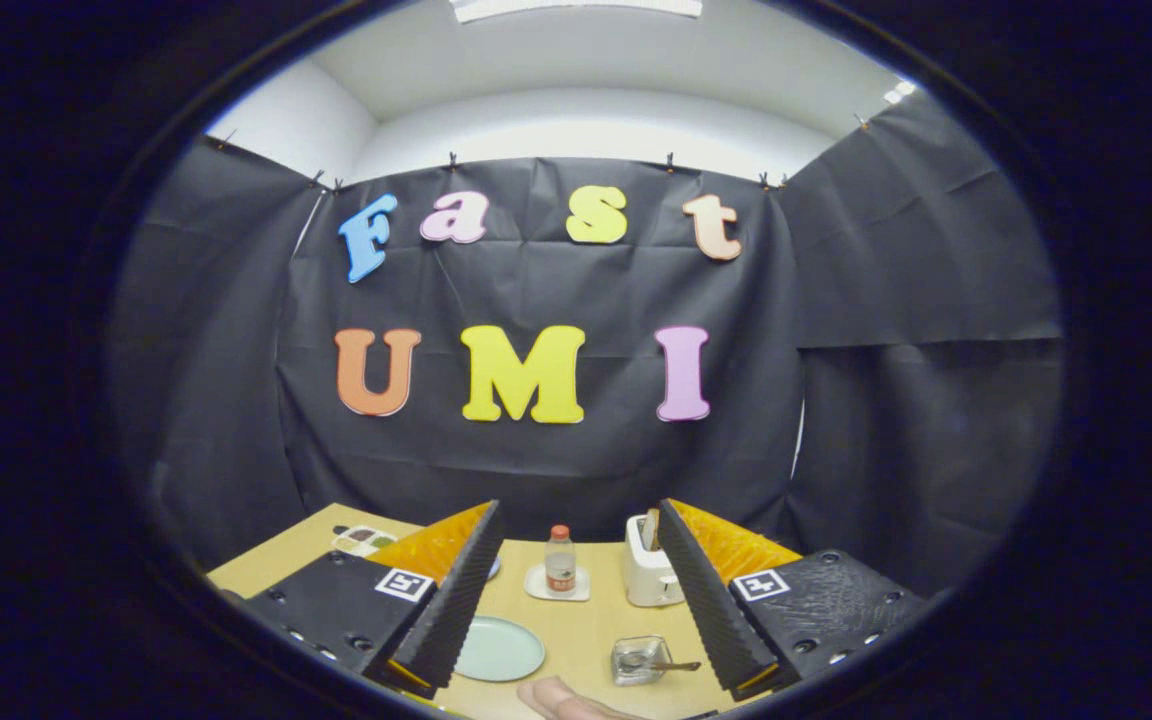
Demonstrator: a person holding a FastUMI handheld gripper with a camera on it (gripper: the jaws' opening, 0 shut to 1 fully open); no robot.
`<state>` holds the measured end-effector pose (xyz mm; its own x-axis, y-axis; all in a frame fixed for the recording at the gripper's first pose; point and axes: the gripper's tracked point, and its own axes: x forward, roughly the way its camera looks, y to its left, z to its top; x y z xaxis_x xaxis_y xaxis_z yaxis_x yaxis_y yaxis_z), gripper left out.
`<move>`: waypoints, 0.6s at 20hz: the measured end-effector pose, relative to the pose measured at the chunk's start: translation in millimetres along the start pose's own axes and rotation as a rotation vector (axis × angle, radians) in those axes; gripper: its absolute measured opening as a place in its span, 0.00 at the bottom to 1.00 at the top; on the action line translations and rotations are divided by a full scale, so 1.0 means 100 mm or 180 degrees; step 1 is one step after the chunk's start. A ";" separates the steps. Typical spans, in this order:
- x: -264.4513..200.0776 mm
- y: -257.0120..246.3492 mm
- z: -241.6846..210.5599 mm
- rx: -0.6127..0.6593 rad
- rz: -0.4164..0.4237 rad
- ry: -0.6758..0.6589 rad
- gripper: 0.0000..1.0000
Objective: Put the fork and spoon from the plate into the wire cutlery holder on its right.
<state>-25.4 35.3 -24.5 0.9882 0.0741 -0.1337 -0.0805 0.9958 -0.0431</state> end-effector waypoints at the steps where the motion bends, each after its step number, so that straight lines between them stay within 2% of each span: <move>1: -0.03 0.03 -0.03 -0.0014 0.0011 0.0025 0.93; 4: -0.13 0.05 -0.09 0.0037 -0.0033 0.0107 0.94; 7: -0.18 0.04 0.02 -0.0093 -0.0094 -0.0087 0.94; 12: -0.31 0.21 0.08 -0.0095 -0.0015 -0.0103 0.94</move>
<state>-57.0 54.5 -13.4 0.9923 0.0715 -0.1013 -0.0791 0.9942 -0.0731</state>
